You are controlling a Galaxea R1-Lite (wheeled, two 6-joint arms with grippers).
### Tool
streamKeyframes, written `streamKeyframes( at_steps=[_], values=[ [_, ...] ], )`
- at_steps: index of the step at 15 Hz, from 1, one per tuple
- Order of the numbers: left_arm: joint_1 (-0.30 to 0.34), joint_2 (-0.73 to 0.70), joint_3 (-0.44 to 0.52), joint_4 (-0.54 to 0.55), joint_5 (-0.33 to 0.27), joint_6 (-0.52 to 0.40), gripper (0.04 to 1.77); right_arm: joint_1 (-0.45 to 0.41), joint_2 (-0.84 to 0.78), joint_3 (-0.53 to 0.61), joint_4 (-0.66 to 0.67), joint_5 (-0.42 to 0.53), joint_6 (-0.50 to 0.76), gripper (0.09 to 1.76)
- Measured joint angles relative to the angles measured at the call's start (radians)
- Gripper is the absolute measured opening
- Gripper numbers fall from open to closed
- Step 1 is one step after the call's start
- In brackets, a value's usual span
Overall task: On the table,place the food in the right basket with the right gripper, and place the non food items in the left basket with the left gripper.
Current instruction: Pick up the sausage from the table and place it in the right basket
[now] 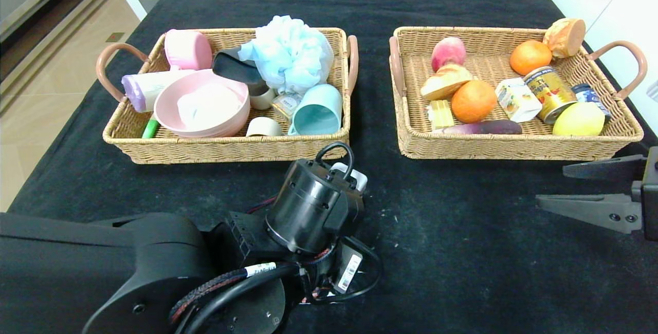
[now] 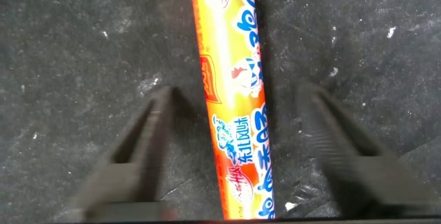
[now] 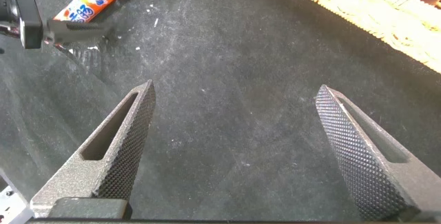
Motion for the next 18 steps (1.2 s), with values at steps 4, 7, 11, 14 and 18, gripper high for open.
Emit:
streamKeyframes(
  at_steps=[4, 7, 11, 14, 18],
  values=[
    [0.000, 0.001, 0.004, -0.001, 0.000, 0.000, 0.82, 0.000, 0.000, 0.000, 0.000, 0.000, 0.000, 1.70],
    [-0.001, 0.001, 0.006, -0.002, 0.000, 0.000, 0.40, 0.000, 0.000, 0.000, 0.000, 0.000, 0.000, 1.70],
    [-0.001, -0.001, 0.009, -0.002, 0.000, 0.000, 0.40, 0.000, 0.000, 0.000, 0.000, 0.000, 0.000, 1.70],
    [-0.008, -0.002, 0.011, 0.000, 0.001, 0.000, 0.40, 0.000, 0.000, 0.000, -0.001, 0.000, 0.000, 1.70],
    [-0.010, -0.013, 0.011, 0.006, 0.000, 0.005, 0.40, -0.001, 0.000, 0.000, -0.001, 0.000, 0.000, 1.70]
  ],
)
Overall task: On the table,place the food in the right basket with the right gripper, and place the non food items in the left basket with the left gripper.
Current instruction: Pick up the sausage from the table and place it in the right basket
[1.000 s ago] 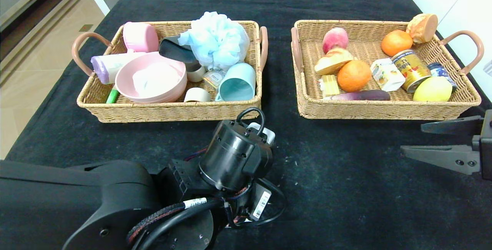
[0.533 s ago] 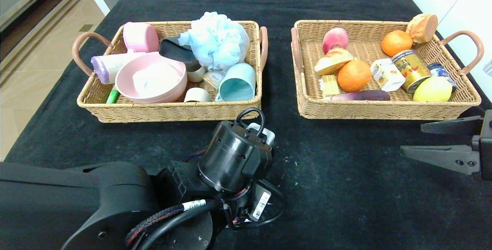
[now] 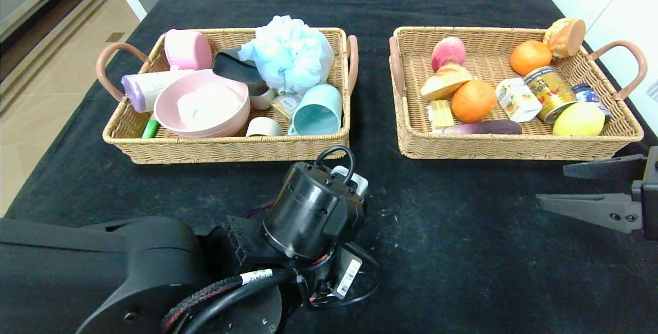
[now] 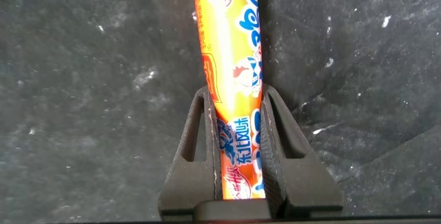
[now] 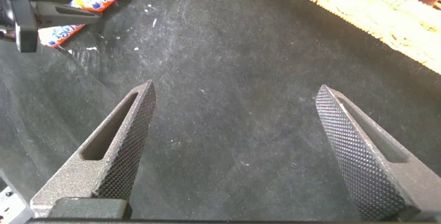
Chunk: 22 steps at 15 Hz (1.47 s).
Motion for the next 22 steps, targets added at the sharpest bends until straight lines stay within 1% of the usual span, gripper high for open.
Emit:
streamKeyframes(
  at_steps=[3, 5, 8, 11, 14, 17, 19, 22],
  values=[
    [0.000, -0.023, -0.021, -0.011, -0.001, 0.046, 0.40, -0.001, 0.001, -0.001, 0.000, -0.001, 0.000, 1.70],
    [0.000, -0.041, -0.055, -0.015, -0.003, 0.074, 0.40, -0.001, 0.002, -0.003, 0.000, 0.000, -0.001, 1.70],
    [0.002, -0.056, -0.137, -0.017, -0.013, 0.087, 0.40, -0.001, 0.002, -0.003, 0.000, 0.000, -0.001, 1.70],
    [0.010, -0.050, -0.251, -0.015, -0.028, 0.104, 0.40, -0.001, 0.003, -0.003, 0.000, -0.001, -0.002, 1.70],
    [0.034, -0.024, -0.370, -0.018, -0.104, 0.113, 0.40, -0.003, 0.008, -0.003, 0.000, -0.003, -0.002, 1.70],
    [0.056, 0.023, -0.503, -0.021, -0.151, 0.121, 0.40, -0.005, 0.021, -0.004, -0.006, -0.004, -0.002, 1.70],
    [0.075, 0.063, -0.579, -0.028, -0.188, 0.125, 0.40, -0.008, 0.031, -0.003, -0.038, -0.007, 0.001, 1.70],
    [0.101, 0.127, -0.659, -0.088, -0.243, 0.135, 0.40, -0.009, 0.045, 0.002, -0.042, -0.008, 0.001, 1.70]
  ],
)
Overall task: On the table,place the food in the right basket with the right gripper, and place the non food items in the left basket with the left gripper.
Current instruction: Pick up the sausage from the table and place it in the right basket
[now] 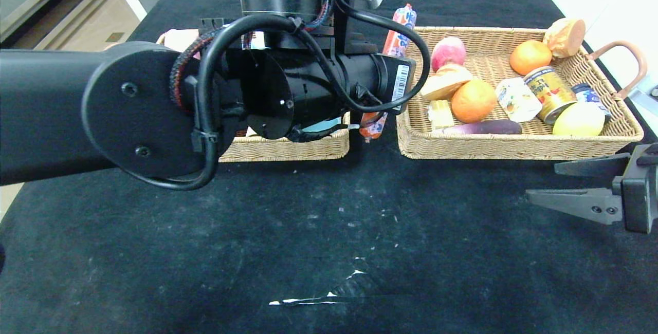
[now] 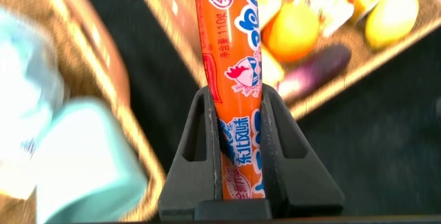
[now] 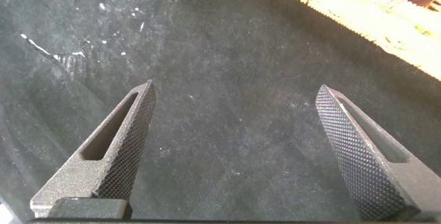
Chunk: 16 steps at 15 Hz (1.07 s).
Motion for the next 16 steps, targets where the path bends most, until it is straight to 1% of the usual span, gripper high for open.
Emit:
streamKeyframes(
  at_steps=[2, 5, 8, 10, 11, 14, 16],
  values=[
    [0.014, 0.039, -0.037, -0.036, -0.037, 0.007, 0.40, -0.005, 0.009, -0.001, 0.001, -0.001, 0.000, 1.70],
    [0.020, 0.093, -0.111, -0.061, -0.068, 0.027, 0.40, -0.009, 0.015, -0.003, 0.001, 0.000, -0.001, 1.70],
    [0.015, 0.141, -0.193, -0.064, -0.080, 0.047, 0.40, -0.012, 0.015, -0.004, 0.001, 0.001, -0.001, 1.70],
    [0.010, 0.162, -0.212, -0.076, -0.084, 0.049, 0.40, -0.018, 0.015, -0.006, 0.001, 0.001, -0.003, 1.70],
    [0.007, 0.173, -0.215, -0.106, -0.084, 0.049, 0.40, -0.018, 0.014, -0.006, 0.001, 0.002, -0.003, 1.70],
    [-0.010, 0.219, -0.209, -0.250, -0.071, 0.053, 0.40, -0.017, 0.014, -0.005, 0.000, 0.002, -0.001, 1.70],
    [-0.013, 0.248, -0.206, -0.297, -0.070, 0.061, 0.40, -0.018, 0.015, -0.005, -0.001, 0.001, 0.000, 1.70]
  ],
)
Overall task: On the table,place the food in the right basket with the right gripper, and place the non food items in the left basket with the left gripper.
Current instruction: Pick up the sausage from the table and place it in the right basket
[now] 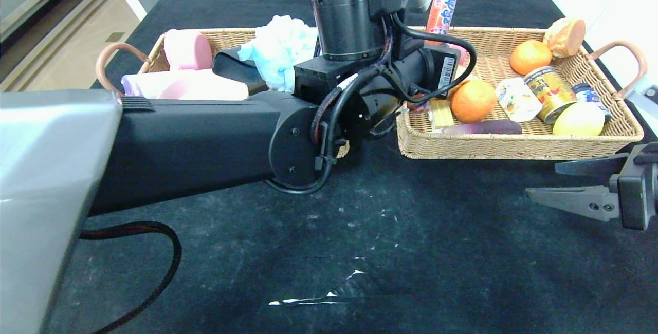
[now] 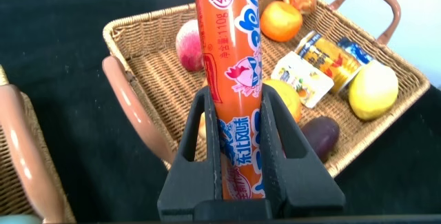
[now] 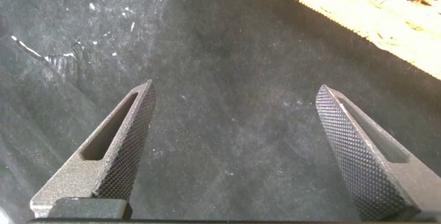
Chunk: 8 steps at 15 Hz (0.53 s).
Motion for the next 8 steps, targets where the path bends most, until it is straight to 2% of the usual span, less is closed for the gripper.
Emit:
streamKeyframes(
  at_steps=[5, 8],
  values=[
    [0.000, 0.052, 0.004, -0.154, -0.001, 0.006, 0.40, -0.001, 0.016, 0.013, -0.061, 0.002, 0.008, 1.70],
    [0.011, 0.078, -0.006, -0.195, -0.009, 0.012, 0.40, -0.001, 0.022, 0.019, -0.078, 0.006, 0.013, 1.70]
  ],
)
